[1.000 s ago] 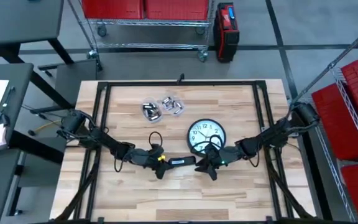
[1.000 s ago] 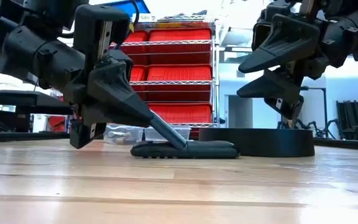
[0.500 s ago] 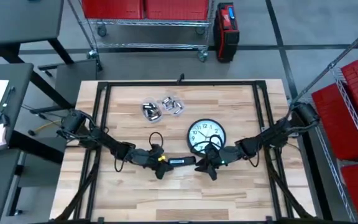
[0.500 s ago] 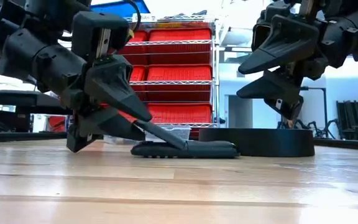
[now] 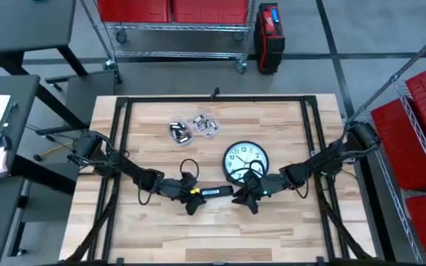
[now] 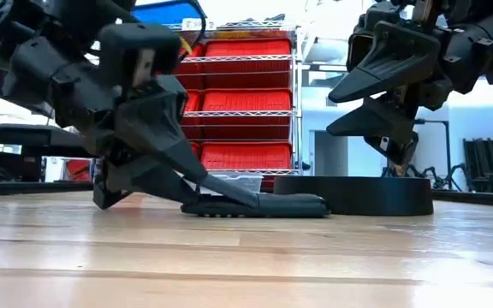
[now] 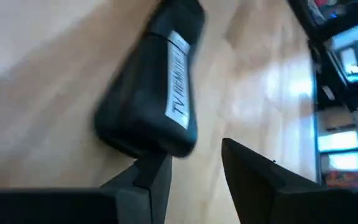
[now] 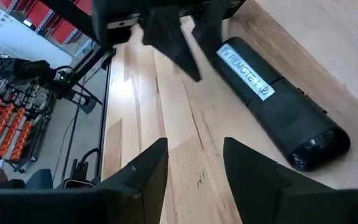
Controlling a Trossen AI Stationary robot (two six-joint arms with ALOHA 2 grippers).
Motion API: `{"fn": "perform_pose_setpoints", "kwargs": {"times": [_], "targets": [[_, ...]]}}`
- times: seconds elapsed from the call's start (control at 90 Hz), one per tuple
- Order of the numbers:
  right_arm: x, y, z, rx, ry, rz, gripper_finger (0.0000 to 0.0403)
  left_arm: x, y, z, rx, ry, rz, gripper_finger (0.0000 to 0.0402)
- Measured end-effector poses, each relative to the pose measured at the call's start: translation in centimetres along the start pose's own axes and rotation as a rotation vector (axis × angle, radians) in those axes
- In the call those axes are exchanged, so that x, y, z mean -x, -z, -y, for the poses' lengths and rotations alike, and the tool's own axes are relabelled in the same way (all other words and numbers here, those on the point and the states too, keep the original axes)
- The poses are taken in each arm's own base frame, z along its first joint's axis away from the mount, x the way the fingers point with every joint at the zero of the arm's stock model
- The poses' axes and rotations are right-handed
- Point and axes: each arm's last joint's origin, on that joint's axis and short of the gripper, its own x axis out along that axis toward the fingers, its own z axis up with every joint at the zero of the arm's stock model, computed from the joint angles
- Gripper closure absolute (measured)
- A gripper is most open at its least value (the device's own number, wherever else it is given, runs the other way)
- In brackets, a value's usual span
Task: Insert battery
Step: Close the remote battery cover
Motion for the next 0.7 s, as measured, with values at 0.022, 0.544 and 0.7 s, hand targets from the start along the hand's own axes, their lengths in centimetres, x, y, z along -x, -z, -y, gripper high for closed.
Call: {"fn": "perform_pose_setpoints", "kwargs": {"times": [0.022, 0.544, 0.7], "targets": [[0.00, 0.00, 0.00, 0.000, 0.000, 0.000, 0.0259, -0.01, -0.02, -0.02, 0.000, 0.001, -0.004, 0.0281], [0.01, 0.13, 0.04, -0.004, 0.006, -0.009, 0.0259, 0.01, 0.26, -0.27, 0.009, 0.002, -0.102, 0.0281], [0.01, 0.13, 0.04, 0.010, 0.005, -0.011, 0.0259, -0.01, 0.23, -0.62, 0.014, -0.022, -0.114, 0.0281]]}}
